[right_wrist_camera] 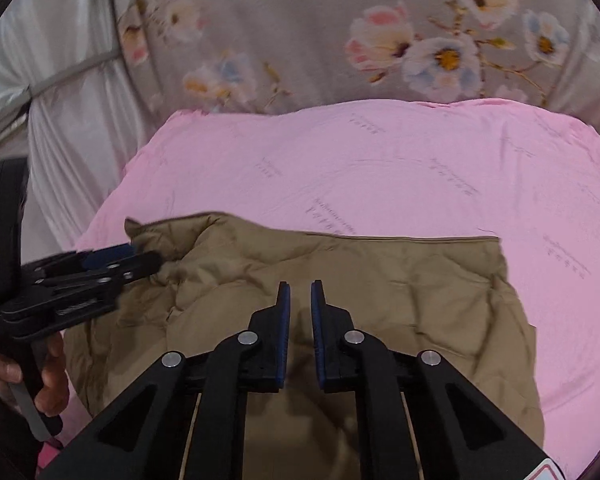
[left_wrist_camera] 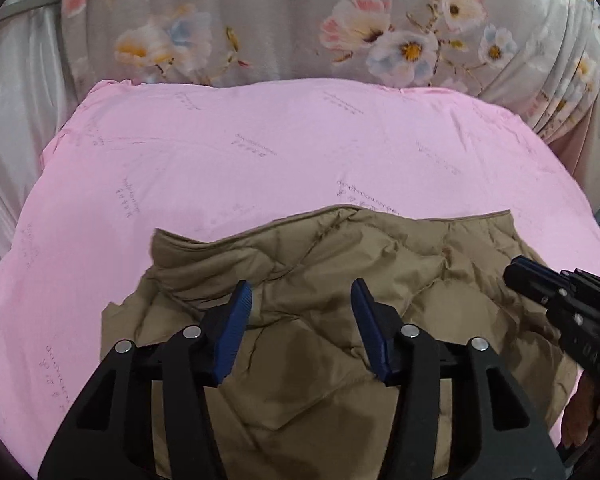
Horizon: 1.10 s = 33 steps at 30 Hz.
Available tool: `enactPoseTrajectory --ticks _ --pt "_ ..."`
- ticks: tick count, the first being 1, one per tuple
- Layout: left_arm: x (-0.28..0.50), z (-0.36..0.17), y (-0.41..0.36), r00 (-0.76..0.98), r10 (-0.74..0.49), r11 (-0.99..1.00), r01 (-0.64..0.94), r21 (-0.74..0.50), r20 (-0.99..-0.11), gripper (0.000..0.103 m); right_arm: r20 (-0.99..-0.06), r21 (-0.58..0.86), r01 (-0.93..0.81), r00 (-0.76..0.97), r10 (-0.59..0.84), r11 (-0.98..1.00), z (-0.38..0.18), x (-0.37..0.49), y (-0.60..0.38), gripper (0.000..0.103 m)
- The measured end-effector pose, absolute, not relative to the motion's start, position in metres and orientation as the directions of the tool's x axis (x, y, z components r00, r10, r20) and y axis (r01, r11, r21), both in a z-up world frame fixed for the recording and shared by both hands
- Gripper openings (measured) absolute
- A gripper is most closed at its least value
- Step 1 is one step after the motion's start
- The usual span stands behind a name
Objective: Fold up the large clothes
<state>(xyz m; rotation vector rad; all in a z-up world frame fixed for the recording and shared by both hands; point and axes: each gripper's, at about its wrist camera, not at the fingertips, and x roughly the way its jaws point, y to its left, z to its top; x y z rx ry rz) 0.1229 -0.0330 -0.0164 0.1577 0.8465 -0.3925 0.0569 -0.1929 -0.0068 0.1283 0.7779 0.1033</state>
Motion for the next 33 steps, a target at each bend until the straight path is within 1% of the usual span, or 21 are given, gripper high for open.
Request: enactPoseTrajectory --ticks 2,5,7,11,14,17,19,22,24,33 --pt "0.142 -0.029 -0.043 0.571 -0.262 0.924 0.381 -0.031 -0.778 0.046 -0.719 0.137 -0.067 0.679 0.146 0.988 -0.017 0.078 -0.183 0.008" --pt "0.168 -0.036 -0.044 0.566 -0.222 0.939 0.343 -0.018 -0.794 0.046 -0.753 0.11 -0.037 0.649 0.107 0.993 -0.03 0.106 -0.191 0.007" --pt "0.185 -0.039 -0.04 0.57 -0.187 0.949 0.316 0.003 -0.8 0.046 -0.768 0.107 0.009 0.636 0.077 0.994 -0.035 0.123 -0.208 0.003" --pt "0.212 -0.044 -0.024 0.576 -0.141 0.962 0.272 0.027 -0.805 0.046 -0.782 0.125 0.132 0.623 0.016 0.983 -0.04 0.133 -0.261 0.003" --pt "0.225 -0.055 -0.007 0.587 -0.09 0.976 0.211 0.045 -0.804 0.046 -0.791 0.142 0.218 0.612 -0.021 0.966 -0.049 0.133 -0.297 0.003" --pt "0.231 -0.07 0.013 0.573 -0.116 0.985 0.172 -0.02 -0.811 0.046 -0.806 0.185 0.276 0.592 -0.015 0.943 -0.063 0.13 -0.325 0.003" --pt "0.23 -0.075 0.016 0.58 -0.119 0.986 0.162 -0.029 -0.806 0.046 -0.81 0.227 0.282 0.586 0.02 0.932 -0.073 0.131 -0.33 0.001" --pt "0.229 -0.081 0.014 0.595 -0.098 0.989 0.149 -0.01 -0.798 0.046 -0.811 0.217 0.273 0.585 0.017 0.937 -0.081 0.133 -0.324 0.001" --pt "0.228 -0.084 0.016 0.6 -0.102 0.99 0.141 -0.02 -0.793 0.047 -0.809 0.213 0.271 0.587 0.014 0.939 -0.084 0.135 -0.321 0.001" --pt "0.228 -0.089 0.013 0.614 -0.088 0.991 0.135 -0.005 -0.784 0.047 -0.786 0.266 0.273 0.616 0.043 0.925 -0.094 0.133 -0.325 0.0"
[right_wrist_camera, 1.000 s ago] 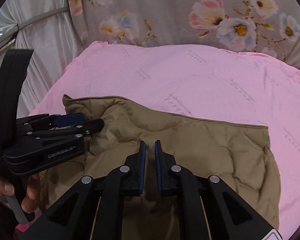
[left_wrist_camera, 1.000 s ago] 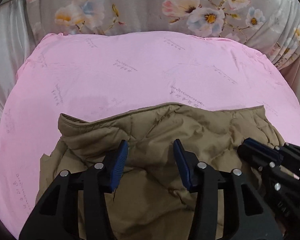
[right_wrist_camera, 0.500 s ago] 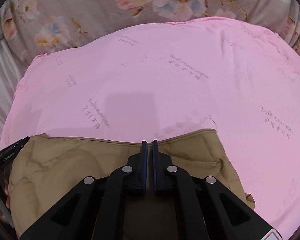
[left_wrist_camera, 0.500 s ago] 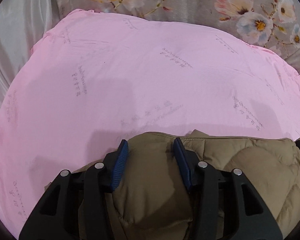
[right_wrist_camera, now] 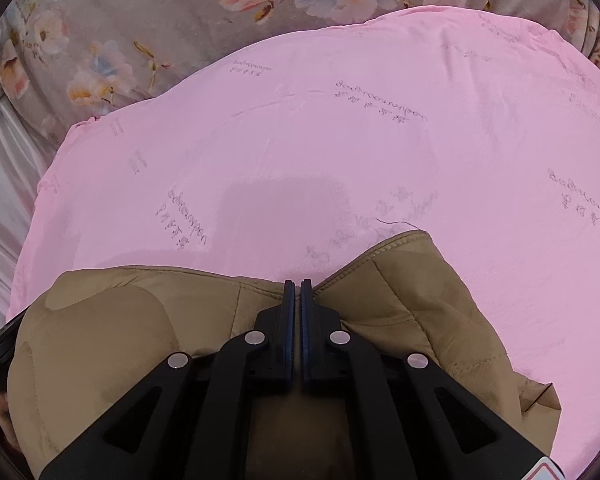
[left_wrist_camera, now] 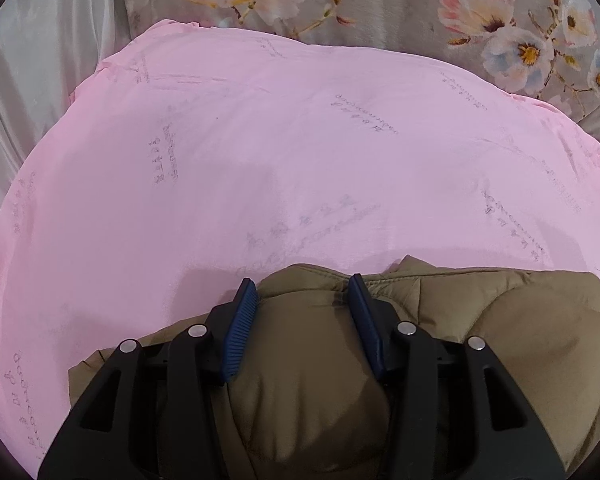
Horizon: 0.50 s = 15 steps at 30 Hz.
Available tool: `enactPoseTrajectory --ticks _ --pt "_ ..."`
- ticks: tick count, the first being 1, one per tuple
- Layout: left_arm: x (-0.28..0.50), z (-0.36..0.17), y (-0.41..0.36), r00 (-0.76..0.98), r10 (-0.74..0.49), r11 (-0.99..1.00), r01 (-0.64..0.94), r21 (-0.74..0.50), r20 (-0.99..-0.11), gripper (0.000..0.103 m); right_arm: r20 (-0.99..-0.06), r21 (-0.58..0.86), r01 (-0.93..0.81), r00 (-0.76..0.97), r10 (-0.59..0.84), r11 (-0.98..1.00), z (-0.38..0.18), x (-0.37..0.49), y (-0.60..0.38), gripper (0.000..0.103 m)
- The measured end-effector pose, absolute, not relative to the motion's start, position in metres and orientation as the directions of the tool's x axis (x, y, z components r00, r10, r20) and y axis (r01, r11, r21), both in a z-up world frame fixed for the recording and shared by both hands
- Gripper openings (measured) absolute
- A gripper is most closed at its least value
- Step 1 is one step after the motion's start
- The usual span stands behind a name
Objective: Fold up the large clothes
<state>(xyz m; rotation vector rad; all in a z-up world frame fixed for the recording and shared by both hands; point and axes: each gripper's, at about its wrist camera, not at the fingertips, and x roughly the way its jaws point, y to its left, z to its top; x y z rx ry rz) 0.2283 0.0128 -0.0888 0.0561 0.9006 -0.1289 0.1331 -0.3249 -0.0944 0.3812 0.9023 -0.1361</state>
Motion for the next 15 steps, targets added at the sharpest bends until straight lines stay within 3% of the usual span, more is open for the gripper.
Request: enactPoseTrajectory --ticks 9,11,13,15 --pt "0.228 -0.087 0.011 0.613 -0.081 0.991 0.135 0.003 -0.786 0.047 -0.778 0.276 0.281 0.627 0.042 0.919 -0.089 0.131 -0.328 0.0" --pt "0.224 -0.079 0.013 0.617 -0.065 0.992 0.122 0.013 -0.784 0.048 -0.77 0.219 0.308 0.638 -0.03 0.926 -0.072 0.121 -0.321 0.003" --pt "0.211 -0.059 0.015 0.632 -0.069 0.994 0.108 -0.001 -0.772 0.047 -0.727 0.223 0.289 0.686 -0.038 0.931 -0.049 0.106 -0.309 0.013" --pt "0.191 -0.033 0.012 0.658 -0.129 0.99 0.122 -0.063 -0.742 0.047 -0.691 0.23 0.257 0.722 -0.028 0.939 -0.03 0.094 -0.294 0.013"
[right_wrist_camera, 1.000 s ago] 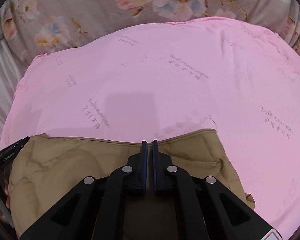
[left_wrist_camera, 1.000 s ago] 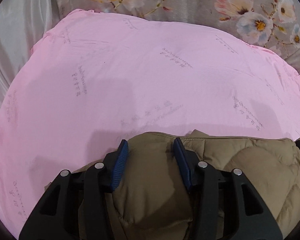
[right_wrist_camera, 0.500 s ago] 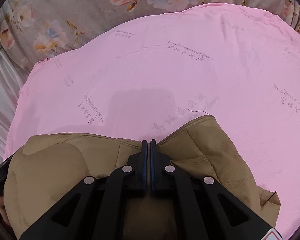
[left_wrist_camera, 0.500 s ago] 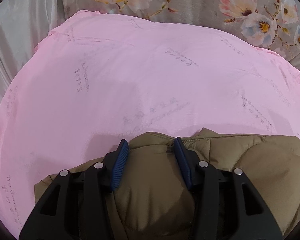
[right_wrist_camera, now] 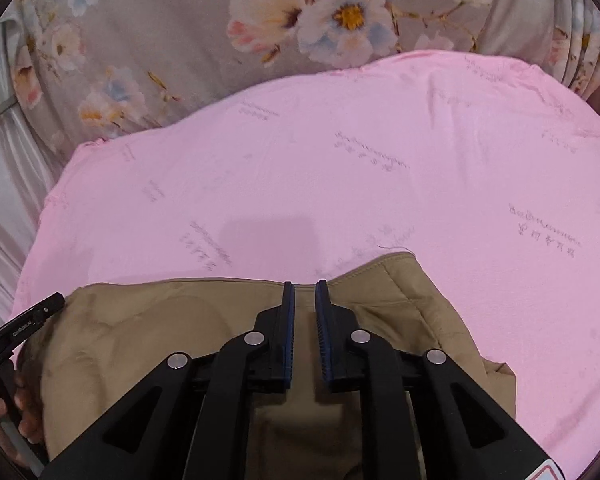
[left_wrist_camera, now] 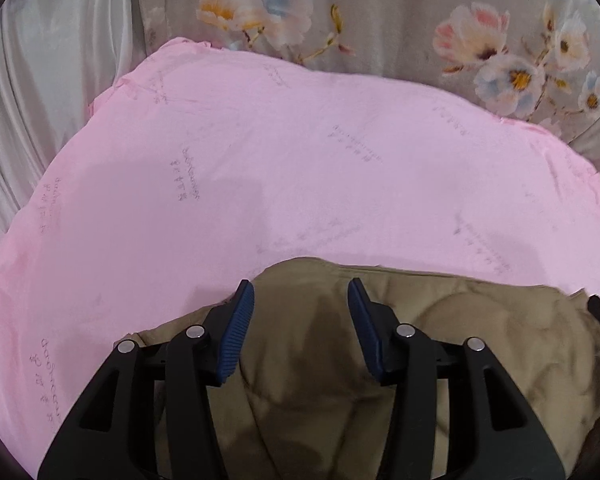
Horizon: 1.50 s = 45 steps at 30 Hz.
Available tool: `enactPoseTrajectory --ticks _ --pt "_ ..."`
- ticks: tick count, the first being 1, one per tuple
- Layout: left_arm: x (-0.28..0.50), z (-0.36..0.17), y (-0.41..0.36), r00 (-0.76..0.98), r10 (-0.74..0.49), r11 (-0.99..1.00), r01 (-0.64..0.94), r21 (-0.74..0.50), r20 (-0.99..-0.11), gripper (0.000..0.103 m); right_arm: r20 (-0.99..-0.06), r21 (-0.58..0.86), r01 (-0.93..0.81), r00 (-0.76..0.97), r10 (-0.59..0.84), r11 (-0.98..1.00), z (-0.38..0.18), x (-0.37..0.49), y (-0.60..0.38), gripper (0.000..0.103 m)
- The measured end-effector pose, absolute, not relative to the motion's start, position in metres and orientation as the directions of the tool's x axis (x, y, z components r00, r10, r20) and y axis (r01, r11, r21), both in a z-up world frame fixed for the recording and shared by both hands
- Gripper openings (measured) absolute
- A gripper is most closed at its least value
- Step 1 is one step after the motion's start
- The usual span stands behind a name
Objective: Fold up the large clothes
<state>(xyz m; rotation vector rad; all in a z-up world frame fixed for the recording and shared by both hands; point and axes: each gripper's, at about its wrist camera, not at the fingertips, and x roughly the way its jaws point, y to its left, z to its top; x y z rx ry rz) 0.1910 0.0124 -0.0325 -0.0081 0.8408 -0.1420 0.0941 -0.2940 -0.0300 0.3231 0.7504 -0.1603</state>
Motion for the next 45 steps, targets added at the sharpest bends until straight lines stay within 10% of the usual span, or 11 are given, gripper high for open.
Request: enactPoseTrajectory --ticks 39,45 --pt "0.156 -0.078 -0.09 0.671 -0.068 0.977 0.194 0.087 -0.738 0.055 -0.725 0.213 0.127 0.685 0.07 0.969 -0.076 0.107 -0.219 0.012" --pt "0.133 -0.053 -0.058 0.642 -0.193 0.975 0.211 -0.072 -0.742 0.058 -0.698 0.208 0.151 0.715 0.038 0.966 -0.046 0.07 -0.221 0.016"
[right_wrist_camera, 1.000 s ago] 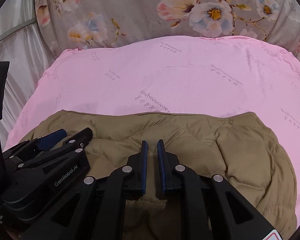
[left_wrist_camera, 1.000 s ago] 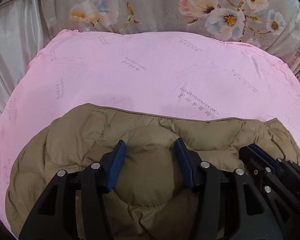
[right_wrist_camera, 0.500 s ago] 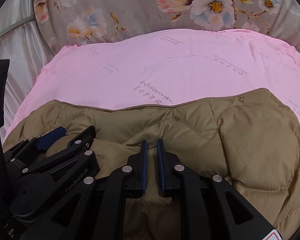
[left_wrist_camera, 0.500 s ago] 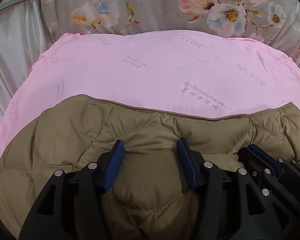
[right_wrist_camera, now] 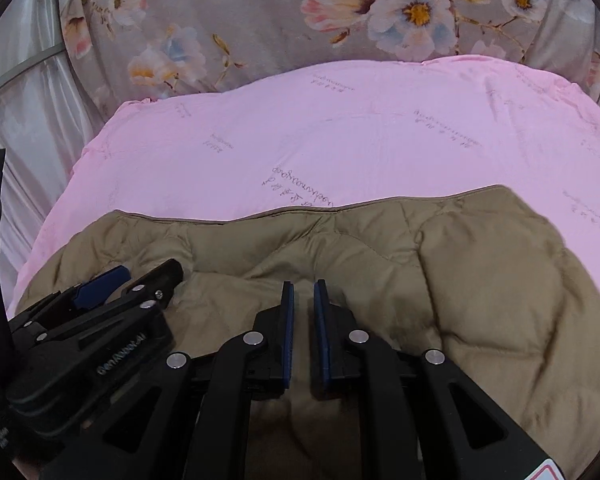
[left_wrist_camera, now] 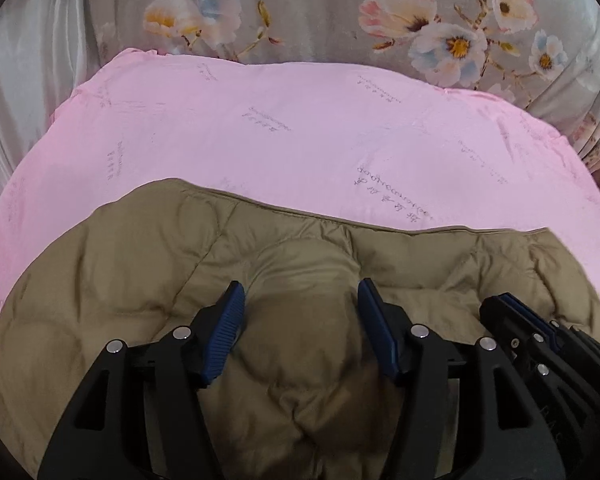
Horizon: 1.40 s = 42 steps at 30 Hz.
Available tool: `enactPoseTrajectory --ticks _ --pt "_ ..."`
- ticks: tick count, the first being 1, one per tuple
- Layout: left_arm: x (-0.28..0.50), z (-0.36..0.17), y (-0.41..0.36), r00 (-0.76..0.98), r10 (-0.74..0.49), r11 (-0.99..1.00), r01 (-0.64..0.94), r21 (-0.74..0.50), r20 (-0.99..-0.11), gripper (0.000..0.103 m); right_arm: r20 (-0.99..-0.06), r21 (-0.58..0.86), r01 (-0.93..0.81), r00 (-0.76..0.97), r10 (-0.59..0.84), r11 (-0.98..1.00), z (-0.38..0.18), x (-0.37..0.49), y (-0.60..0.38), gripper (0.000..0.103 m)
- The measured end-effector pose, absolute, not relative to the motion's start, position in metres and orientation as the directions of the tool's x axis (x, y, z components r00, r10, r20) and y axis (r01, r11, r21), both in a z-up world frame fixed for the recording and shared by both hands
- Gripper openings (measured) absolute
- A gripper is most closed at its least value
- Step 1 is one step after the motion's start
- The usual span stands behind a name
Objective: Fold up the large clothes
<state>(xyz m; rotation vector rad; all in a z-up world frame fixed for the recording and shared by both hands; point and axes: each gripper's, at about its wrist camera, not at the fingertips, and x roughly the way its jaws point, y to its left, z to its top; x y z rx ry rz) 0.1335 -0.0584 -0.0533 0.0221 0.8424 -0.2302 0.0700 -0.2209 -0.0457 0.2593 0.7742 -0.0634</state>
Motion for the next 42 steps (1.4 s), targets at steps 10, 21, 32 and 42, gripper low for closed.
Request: enactPoseTrajectory --ticks 10,21,32,42 --pt "0.064 -0.059 -0.044 0.686 -0.17 0.976 0.215 -0.025 -0.707 0.068 -0.67 0.117 0.128 0.742 -0.017 0.985 -0.055 0.01 -0.196 0.02" --pt "0.059 -0.075 -0.056 0.72 -0.096 0.977 0.201 0.074 -0.687 0.071 -0.687 0.074 0.13 0.726 -0.044 0.989 -0.068 0.013 -0.19 0.021" --pt "0.059 -0.079 -0.063 0.715 -0.049 0.974 0.188 0.125 -0.697 0.072 -0.695 0.054 0.133 0.717 -0.058 0.99 -0.07 0.015 -0.187 0.021" --pt "0.058 -0.08 -0.068 0.719 -0.021 0.971 0.18 0.157 -0.695 0.072 -0.701 0.031 0.142 0.709 -0.08 0.989 -0.072 0.017 -0.183 0.021"
